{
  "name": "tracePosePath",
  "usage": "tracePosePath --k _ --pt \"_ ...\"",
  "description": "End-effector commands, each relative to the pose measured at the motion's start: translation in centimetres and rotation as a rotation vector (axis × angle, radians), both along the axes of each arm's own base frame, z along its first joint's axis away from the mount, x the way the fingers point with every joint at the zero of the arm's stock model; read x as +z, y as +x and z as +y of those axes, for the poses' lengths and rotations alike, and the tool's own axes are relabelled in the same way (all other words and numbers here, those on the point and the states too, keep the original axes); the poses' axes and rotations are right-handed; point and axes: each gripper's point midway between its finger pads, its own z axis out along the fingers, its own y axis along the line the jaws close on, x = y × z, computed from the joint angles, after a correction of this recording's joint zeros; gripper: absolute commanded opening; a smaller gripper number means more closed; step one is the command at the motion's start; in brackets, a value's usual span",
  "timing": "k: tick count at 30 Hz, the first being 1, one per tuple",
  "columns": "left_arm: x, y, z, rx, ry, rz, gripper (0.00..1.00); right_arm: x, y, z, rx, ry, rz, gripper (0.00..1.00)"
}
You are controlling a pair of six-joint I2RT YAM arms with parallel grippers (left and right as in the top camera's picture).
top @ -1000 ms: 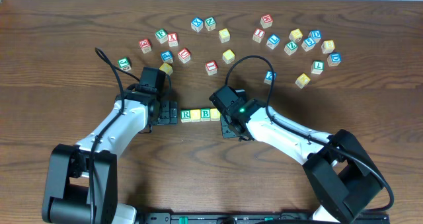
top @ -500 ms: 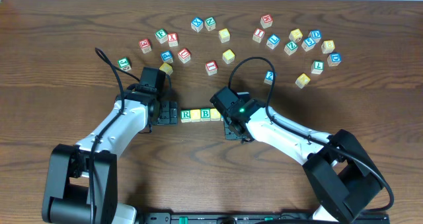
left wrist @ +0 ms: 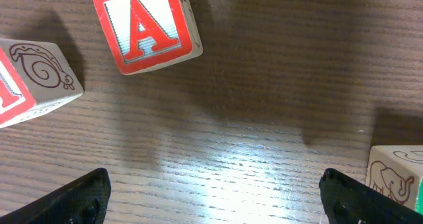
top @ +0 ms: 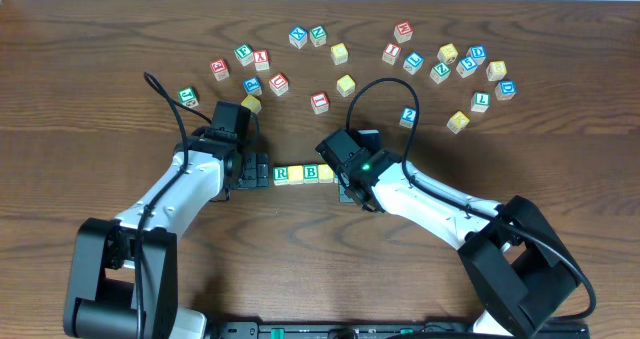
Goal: Spell out ROBOT
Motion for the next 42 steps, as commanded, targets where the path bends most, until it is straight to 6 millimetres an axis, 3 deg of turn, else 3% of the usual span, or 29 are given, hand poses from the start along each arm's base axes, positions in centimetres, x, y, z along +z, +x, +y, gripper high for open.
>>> tracePosePath --k 1,42 --pt "-0.47 -0.44 0.01 -0.002 0.005 0.017 0.99 0.92 0.3 0.22 0.025 -0.002 -0.035 0.34" --pt "-0.48 -0.45 0.02 -0.002 0.005 0.018 0.99 0.78 0.03 0.98 0.05 0.033 -0.014 0.34"
